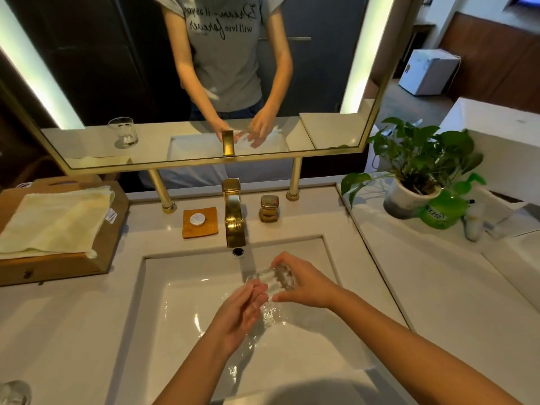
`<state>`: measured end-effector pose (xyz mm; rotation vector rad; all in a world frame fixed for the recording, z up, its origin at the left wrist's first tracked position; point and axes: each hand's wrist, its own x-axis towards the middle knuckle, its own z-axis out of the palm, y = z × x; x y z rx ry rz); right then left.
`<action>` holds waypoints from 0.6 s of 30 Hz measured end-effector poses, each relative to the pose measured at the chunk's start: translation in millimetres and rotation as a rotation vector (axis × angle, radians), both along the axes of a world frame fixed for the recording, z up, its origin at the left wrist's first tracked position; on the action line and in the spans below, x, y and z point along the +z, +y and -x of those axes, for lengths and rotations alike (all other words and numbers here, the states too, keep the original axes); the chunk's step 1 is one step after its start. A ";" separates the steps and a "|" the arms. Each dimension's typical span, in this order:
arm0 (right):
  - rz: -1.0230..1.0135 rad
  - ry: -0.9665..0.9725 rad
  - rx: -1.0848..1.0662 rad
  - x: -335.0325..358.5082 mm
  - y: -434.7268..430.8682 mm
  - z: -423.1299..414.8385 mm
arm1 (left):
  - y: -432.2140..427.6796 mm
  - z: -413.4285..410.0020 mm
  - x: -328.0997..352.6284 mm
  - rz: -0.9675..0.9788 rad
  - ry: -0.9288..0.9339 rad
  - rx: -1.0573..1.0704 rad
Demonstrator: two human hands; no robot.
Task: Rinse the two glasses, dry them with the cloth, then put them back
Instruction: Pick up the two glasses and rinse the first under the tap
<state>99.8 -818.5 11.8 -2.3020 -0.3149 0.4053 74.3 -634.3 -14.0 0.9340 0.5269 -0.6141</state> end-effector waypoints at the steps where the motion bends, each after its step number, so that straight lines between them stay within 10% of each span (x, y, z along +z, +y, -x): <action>1: 0.034 0.003 -0.011 -6.2 -5.2 0.4 | -3.7 -2.7 4.8 -0.132 -0.085 -0.078; 10: -0.040 0.061 -0.226 -39.8 -31.4 -0.4 | -67.3 -37.5 26.9 -1.018 -0.831 -0.615; 18: -0.092 -0.111 -0.618 -31.3 -75.4 -54.9 | -135.7 -108.6 45.5 -1.366 -1.302 -0.908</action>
